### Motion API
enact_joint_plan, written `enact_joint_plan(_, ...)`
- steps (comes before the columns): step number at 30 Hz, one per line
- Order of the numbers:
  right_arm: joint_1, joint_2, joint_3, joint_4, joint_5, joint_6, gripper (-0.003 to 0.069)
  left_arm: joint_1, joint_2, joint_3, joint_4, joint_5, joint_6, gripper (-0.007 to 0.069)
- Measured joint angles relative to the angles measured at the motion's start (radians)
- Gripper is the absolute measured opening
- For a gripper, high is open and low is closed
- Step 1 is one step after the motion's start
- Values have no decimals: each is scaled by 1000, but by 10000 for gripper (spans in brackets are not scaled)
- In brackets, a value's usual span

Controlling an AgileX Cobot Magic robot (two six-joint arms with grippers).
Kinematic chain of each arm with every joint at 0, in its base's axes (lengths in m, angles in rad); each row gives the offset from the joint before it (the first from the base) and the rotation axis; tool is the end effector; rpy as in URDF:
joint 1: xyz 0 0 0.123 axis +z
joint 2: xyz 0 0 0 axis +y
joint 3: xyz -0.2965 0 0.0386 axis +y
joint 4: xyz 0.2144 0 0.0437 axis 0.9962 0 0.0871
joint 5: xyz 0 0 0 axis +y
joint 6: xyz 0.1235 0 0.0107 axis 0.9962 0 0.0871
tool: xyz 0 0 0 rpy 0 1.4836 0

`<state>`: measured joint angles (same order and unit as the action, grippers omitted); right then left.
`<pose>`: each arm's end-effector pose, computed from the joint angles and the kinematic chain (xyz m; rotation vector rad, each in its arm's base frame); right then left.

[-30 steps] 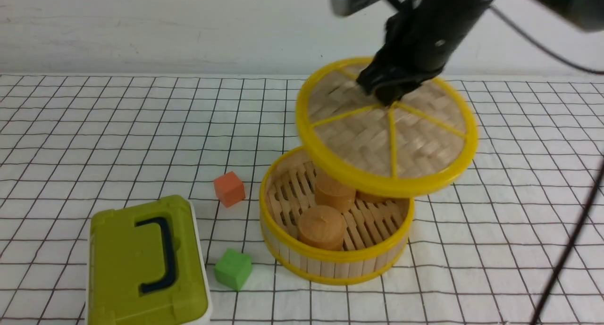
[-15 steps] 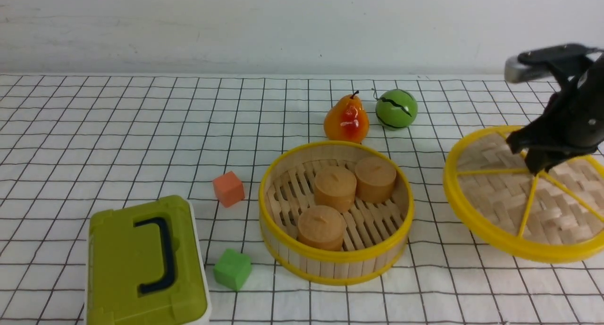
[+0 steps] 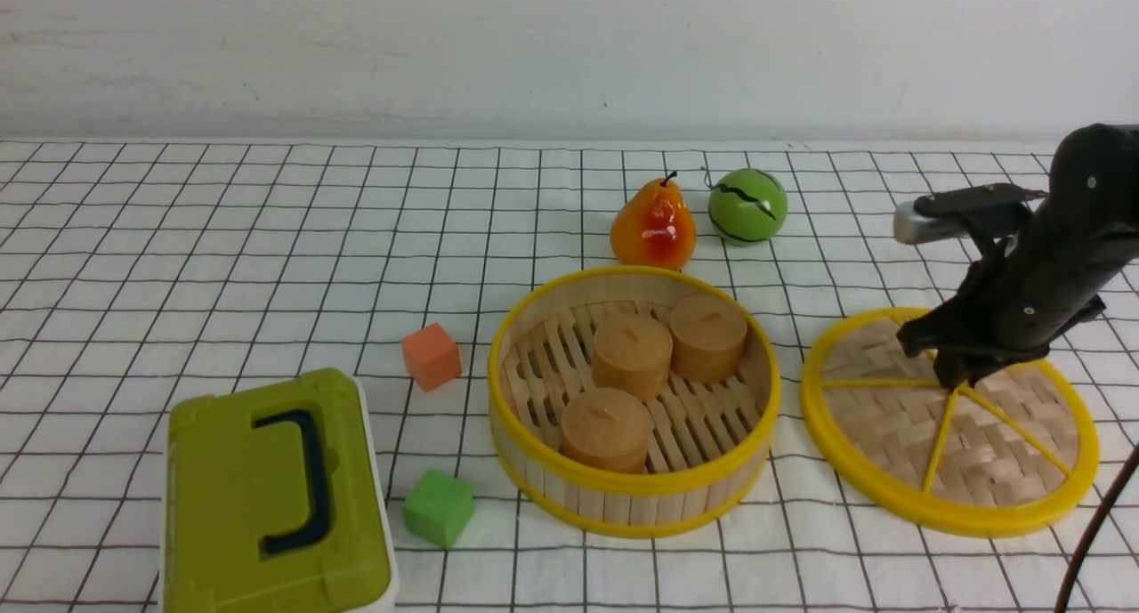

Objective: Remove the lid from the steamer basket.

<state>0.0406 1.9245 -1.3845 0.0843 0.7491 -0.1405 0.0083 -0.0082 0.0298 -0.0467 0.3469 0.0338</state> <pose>0.3894 0.0229 0.1996 -0.1800 2.7633 0.0695 0.0376 -0.0017 0.1638 -0.0060 1.8517 -0.0160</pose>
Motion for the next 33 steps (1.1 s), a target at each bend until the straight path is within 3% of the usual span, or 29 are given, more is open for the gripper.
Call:
enact_joint_plan(4,0,-31,2,31,2,0,316,0,0,0,0,0,0,239)
enact_joint_plan(8,0,-164,7,78,18,-2,332,0,0,0,0,0,0,239)
enact_joint_plan(11,0,-339,38,165,-5,-57,271,0,0,0,0,0,0,239)
enact_joint_plan(19,0,-788,257,319,-116,-197,1,0,0,0,0,0,0,239)
enact_joint_plan(33,0,-1154,551,339,-196,-210,-22,0,0,0,0,0,0,239)
